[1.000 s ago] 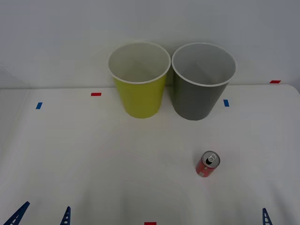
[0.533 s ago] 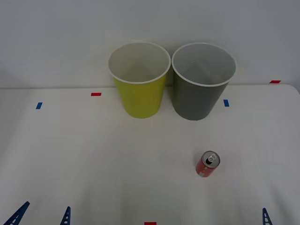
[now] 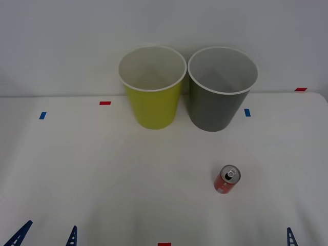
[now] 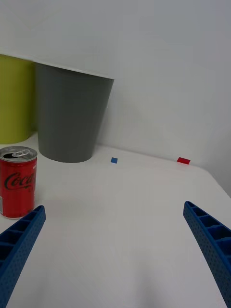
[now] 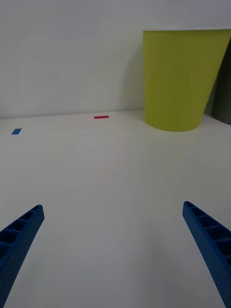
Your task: Put cans in the gray bin and PET bottles in the light green bin.
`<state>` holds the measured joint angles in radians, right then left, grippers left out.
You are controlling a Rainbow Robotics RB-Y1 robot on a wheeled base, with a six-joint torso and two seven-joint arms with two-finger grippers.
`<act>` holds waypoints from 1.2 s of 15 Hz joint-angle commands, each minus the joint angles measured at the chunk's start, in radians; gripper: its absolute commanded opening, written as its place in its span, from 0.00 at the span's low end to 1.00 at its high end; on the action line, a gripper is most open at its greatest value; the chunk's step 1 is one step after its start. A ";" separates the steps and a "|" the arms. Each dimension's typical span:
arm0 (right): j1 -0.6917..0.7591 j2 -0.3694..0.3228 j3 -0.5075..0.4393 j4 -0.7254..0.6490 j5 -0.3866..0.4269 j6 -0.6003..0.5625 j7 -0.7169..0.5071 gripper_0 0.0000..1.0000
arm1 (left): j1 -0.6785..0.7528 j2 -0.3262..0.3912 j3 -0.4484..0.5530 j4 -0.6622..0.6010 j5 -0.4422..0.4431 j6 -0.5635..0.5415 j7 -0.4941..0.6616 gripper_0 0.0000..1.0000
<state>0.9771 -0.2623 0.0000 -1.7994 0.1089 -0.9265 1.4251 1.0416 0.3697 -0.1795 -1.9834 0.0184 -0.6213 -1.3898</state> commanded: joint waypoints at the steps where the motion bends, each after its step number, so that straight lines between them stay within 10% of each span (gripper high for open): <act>1: 0.000 0.000 0.000 0.000 0.000 0.000 0.000 1.00 | 0.000 0.000 0.000 0.000 0.000 0.000 0.000 1.00; 18: -0.009 0.015 0.054 0.040 -0.015 -0.002 0.006 1.00 | 0.000 0.000 0.000 0.000 0.000 0.000 0.000 1.00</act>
<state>0.9718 -0.2464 0.0281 -1.7633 0.1071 -0.9210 1.4271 1.0416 0.3697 -0.1795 -1.9834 0.0184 -0.6213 -1.3898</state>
